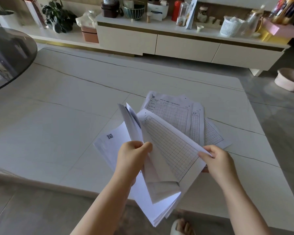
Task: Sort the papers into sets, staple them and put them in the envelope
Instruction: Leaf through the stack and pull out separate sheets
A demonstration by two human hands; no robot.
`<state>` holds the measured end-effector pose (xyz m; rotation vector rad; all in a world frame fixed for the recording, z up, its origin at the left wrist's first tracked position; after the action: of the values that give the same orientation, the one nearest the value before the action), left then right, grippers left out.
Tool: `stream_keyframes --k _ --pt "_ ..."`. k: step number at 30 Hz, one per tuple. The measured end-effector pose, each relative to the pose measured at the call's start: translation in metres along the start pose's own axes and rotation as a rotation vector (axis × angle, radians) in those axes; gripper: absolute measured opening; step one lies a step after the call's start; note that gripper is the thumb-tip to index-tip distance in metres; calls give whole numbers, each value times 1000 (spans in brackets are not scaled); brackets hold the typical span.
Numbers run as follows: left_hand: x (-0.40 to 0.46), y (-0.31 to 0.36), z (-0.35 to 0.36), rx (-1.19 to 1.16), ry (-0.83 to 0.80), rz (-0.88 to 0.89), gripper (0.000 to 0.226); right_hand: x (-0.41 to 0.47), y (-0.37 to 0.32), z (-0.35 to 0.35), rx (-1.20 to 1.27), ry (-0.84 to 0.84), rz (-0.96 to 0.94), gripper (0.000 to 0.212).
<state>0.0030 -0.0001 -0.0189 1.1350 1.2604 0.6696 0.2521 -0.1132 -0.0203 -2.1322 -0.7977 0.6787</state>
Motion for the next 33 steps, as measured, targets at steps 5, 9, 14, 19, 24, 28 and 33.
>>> stream_keyframes --k 5,9,14,19,24,28,33 --pt "2 3 -8 -12 -14 19 20 5 10 -8 16 109 56 6" --pt "2 -7 6 -72 -107 -28 31 -4 -17 1 -258 111 -127 36" --pt "3 -8 15 -38 -36 5 52 -40 -61 40 216 -368 -187 48" --pt "1 -3 18 24 13 47 51 -63 -62 64 54 -522 -228 27" --pt "-3 3 14 29 0 64 54 -20 -26 16 35 -168 -118 29" --pt "-4 3 15 30 -25 59 61 -9 -13 5 1 -51 -26 38" --pt "-9 3 18 -67 -35 1 61 -11 -20 -2 -142 30 -62 33"
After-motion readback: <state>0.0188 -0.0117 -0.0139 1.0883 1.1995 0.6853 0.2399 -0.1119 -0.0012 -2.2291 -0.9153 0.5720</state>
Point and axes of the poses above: each hand's wrist, its own x-axis towards the middle knuckle, its own z-axis out of the palm, y = z × x, the point moved 10 cm from there along x, towards the middle knuckle, and after that the axes turned 1 degree about -y, right-handed, at the moved point
